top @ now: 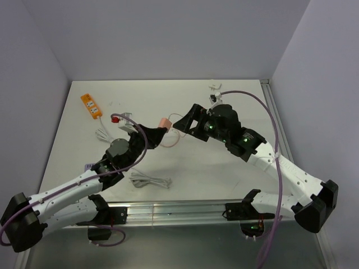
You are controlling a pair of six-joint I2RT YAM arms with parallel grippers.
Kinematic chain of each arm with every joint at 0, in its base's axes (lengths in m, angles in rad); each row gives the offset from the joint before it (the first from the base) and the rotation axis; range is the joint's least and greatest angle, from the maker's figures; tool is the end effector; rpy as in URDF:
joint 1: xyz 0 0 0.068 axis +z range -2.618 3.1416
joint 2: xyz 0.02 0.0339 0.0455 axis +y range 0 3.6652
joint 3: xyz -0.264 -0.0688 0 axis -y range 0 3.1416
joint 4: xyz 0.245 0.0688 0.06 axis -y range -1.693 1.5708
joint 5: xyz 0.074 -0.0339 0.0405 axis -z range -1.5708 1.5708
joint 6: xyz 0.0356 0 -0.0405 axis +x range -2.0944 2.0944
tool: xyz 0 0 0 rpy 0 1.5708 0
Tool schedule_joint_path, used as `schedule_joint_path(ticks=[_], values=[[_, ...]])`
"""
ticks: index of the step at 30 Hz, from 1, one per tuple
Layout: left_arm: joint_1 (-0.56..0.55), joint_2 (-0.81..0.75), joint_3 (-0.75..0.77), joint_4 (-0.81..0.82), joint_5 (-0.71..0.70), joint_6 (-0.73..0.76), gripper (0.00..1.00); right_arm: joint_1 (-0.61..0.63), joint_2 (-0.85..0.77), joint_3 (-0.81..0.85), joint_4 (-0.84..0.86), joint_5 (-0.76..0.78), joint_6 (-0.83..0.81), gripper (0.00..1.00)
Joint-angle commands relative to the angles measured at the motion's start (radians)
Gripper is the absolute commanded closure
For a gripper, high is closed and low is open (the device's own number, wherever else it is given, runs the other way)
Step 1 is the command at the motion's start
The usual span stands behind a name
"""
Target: Insert the plug
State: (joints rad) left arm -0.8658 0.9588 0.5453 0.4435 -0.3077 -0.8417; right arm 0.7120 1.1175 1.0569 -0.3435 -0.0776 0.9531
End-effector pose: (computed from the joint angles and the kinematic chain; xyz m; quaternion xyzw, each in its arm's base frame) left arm 0.1538 -0.1641 0.2893 -0.1017 0.6895 -0.4644 0.5465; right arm 0.1899 0.1675 0.3528 0.0791 0.8305 0.4289 0.3465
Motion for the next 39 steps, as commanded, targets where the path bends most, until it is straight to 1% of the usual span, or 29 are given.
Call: schedule_joint_path(ticks=[1,2,3,4,5,6,7,8,11,13,15,16,18,22,25,29,36,38,39], values=[[0.048,-0.106,-0.033,0.021,0.213,-0.022,1.0,-0.019,-0.08,-0.035,0.113,-0.157,-0.141,0.1],[0.057,-0.124,-0.044,0.03,0.258,-0.026,1.0,-0.026,-0.096,-0.061,0.212,-0.212,-0.161,0.12],[0.082,-0.14,-0.053,0.05,0.298,-0.034,1.0,-0.035,-0.122,-0.084,0.262,-0.329,-0.186,0.14],[0.093,-0.164,-0.065,0.052,0.379,-0.042,1.0,-0.037,-0.131,-0.115,0.305,-0.381,-0.198,0.19],[0.109,-0.176,-0.07,0.057,0.418,-0.063,1.0,-0.037,-0.14,-0.126,0.381,-0.428,-0.211,0.21],[0.116,-0.186,-0.073,0.067,0.448,-0.069,1.0,-0.036,-0.148,-0.135,0.406,-0.509,-0.221,0.23],[0.119,-0.196,-0.071,0.081,0.478,-0.074,1.0,-0.037,-0.159,-0.143,0.422,-0.528,-0.231,0.25],[0.12,-0.199,-0.065,0.081,0.536,-0.077,1.0,-0.036,-0.162,-0.141,0.428,-0.54,-0.243,0.27],[0.122,-0.207,-0.036,0.041,0.596,-0.07,0.99,-0.036,-0.154,-0.104,0.388,-0.585,-0.286,0.31],[0.122,-0.23,-0.038,0.035,0.599,-0.076,1.0,-0.036,-0.156,-0.101,0.391,-0.623,-0.29,0.33],[0.122,-0.245,-0.047,0.057,0.607,-0.088,1.0,-0.036,-0.165,-0.106,0.382,-0.616,-0.293,0.34],[0.122,-0.259,-0.053,0.061,0.605,-0.091,0.99,-0.036,-0.168,-0.11,0.374,-0.599,-0.295,0.39],[0.123,-0.272,-0.053,0.052,0.589,-0.094,1.0,-0.036,-0.186,-0.121,0.376,-0.596,-0.294,0.4],[0.125,-0.281,-0.039,0.029,0.576,-0.088,1.0,-0.034,-0.208,-0.156,0.389,-0.599,-0.287,0.47],[0.125,-0.261,-0.021,0.032,0.599,-0.086,0.99,-0.034,-0.202,-0.164,0.39,-0.597,-0.289,0.47],[0.125,-0.252,-0.022,0.069,0.625,-0.109,0.99,-0.034,-0.193,-0.182,0.443,-0.608,-0.269,0.48],[0.125,-0.301,-0.031,0.061,0.588,-0.111,0.99,-0.025,-0.197,-0.192,0.443,-0.551,-0.224,0.47],[0.125,-0.316,-0.028,0.034,0.561,-0.102,0.99,-0.016,-0.194,-0.195,0.44,-0.539,-0.217,0.46],[0.125,-0.327,-0.024,0.026,0.552,-0.097,0.99,-0.013,-0.191,-0.195,0.433,-0.531,-0.214,0.42]])
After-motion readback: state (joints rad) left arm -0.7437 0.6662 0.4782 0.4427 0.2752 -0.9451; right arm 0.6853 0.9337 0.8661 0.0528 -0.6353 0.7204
